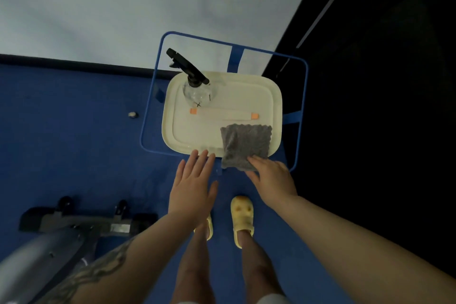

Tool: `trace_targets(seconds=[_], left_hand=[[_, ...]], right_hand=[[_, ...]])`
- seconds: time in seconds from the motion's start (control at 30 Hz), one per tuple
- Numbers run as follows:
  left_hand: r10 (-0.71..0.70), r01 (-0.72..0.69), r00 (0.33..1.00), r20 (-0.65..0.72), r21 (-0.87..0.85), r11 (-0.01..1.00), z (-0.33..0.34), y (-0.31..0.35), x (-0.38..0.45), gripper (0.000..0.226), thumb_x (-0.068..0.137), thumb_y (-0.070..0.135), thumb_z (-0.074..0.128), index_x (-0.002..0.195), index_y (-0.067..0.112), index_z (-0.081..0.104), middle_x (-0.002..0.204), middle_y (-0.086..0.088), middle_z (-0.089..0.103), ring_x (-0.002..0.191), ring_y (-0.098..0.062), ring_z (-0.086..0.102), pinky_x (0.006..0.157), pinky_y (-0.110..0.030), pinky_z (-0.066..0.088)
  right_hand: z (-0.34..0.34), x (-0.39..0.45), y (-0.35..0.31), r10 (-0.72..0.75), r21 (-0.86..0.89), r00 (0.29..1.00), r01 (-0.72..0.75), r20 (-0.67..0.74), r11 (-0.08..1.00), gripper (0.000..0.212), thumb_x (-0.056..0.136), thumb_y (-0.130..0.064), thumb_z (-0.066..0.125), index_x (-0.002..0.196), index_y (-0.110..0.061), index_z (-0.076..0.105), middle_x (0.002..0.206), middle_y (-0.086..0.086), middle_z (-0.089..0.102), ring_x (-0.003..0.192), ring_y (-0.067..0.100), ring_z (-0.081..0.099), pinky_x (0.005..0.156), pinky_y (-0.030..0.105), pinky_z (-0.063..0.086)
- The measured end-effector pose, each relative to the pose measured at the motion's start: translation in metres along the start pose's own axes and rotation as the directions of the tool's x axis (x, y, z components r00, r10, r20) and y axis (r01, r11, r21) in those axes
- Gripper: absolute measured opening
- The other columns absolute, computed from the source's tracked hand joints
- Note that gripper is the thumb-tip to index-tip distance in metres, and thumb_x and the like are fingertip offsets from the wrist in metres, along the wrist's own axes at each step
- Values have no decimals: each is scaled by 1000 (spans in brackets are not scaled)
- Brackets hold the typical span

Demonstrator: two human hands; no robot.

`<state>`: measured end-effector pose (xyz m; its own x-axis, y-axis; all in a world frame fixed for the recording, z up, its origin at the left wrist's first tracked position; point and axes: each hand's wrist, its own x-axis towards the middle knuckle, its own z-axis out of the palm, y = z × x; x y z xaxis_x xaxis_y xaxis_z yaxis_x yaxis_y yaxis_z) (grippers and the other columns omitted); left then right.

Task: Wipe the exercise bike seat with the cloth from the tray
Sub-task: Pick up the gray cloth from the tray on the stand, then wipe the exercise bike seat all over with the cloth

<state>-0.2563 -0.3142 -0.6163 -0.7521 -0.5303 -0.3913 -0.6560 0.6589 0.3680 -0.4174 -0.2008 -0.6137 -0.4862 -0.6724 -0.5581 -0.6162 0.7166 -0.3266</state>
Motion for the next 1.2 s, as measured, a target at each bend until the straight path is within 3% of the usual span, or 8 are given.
trace_targets(seconds=[0.13,0.33,0.47,0.6,0.8,0.97,1.07,1.2], left_hand=[[-31,33,999,17,-80,996,-4,5,-3,62,96,36,38,149,26,9,159,6,6,144,-10,-12,115,-31,-11],[-61,77,994,90,-179,981,-34,12,3,61,96,34,38,150,24,12,159,5,8,146,-13,-3,116,-32,-4],[-36,37,999,10,-182,983,-66,11,-7,59,96,34,40,149,24,16,158,5,13,146,-13,3,117,-31,-2],[-24,8,997,-78,-203,979,-109,10,-28,58,95,34,43,148,24,21,157,5,17,146,-13,7,119,-32,0],[-40,-11,963,-266,-184,983,-184,1,-79,60,91,44,40,146,25,26,155,6,23,145,-11,12,118,-29,2],[-171,108,884,-436,-166,980,-222,4,-136,65,85,53,23,145,29,28,154,10,25,143,-7,15,117,-26,2],[-289,238,806,-517,-164,957,-228,13,-174,59,89,50,28,144,29,31,153,10,27,143,-9,20,117,-28,4],[-491,425,638,-593,-261,867,-218,36,-232,54,89,44,35,139,24,42,148,5,39,139,-15,33,113,-33,15]], right_hand=[[-6,-6,-4,67,8,989,-67,-129,998,27,97,-30,51,120,-23,65,104,6,72,101,33,58,78,35,44],[-35,-9,-13,14,-81,985,-29,-174,996,25,99,-30,47,109,-22,68,99,4,72,98,29,56,74,32,39],[-58,-27,-32,-156,-89,947,136,-280,987,16,98,-23,49,97,-14,62,93,2,68,86,23,62,80,31,38],[-91,-55,-65,-265,-119,903,238,-338,964,14,98,-23,47,95,-16,58,92,-1,64,80,20,59,72,27,36],[-155,-92,-128,-450,-60,779,474,-437,878,15,96,-31,47,96,-18,54,87,-5,61,69,15,56,54,27,42],[-192,-116,-171,-640,-30,592,722,-489,691,15,95,-32,50,90,-18,55,81,-10,55,67,7,54,56,22,46],[-204,-128,-190,-754,-55,489,823,-439,565,16,95,-35,48,89,-21,55,81,-15,51,67,6,53,56,21,46],[-208,-146,-213,-886,-85,349,917,-305,390,17,92,-40,45,89,-27,55,82,-17,53,69,7,54,57,20,45]])
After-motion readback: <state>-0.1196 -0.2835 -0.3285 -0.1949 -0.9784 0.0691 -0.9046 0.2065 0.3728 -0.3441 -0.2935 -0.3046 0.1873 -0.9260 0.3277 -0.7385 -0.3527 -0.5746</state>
